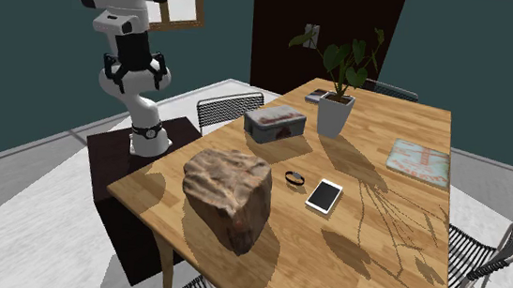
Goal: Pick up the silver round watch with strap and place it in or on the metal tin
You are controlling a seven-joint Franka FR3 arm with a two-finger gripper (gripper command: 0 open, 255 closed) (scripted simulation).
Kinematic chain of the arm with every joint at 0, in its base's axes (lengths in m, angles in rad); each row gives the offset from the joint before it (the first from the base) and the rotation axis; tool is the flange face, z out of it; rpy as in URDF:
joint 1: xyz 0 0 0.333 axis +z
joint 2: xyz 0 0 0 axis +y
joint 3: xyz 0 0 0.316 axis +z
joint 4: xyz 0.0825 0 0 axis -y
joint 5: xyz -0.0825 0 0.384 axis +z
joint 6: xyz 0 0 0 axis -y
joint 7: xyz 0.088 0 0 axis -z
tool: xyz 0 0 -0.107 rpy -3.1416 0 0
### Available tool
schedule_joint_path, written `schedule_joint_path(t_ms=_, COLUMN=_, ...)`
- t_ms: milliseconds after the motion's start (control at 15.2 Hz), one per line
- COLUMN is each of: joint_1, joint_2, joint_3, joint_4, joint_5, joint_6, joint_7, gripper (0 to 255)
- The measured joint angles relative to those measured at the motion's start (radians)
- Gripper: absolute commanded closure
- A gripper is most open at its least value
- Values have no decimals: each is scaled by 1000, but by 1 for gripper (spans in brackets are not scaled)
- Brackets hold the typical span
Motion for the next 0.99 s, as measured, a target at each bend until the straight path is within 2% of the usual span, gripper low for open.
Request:
schedule_joint_path(t_ms=264, joint_1=18, joint_2=26, joint_3=34, joint_4=-20, joint_5=24, joint_6=51, joint_7=37, gripper=0)
schedule_joint_path(t_ms=660, joint_1=65, joint_2=161, joint_3=121, joint_4=-28, joint_5=77, joint_6=211, joint_7=131, gripper=0)
schedule_joint_path(t_ms=990, joint_1=101, joint_2=298, joint_3=201, joint_4=13, joint_5=106, joint_6=323, joint_7=219, gripper=0)
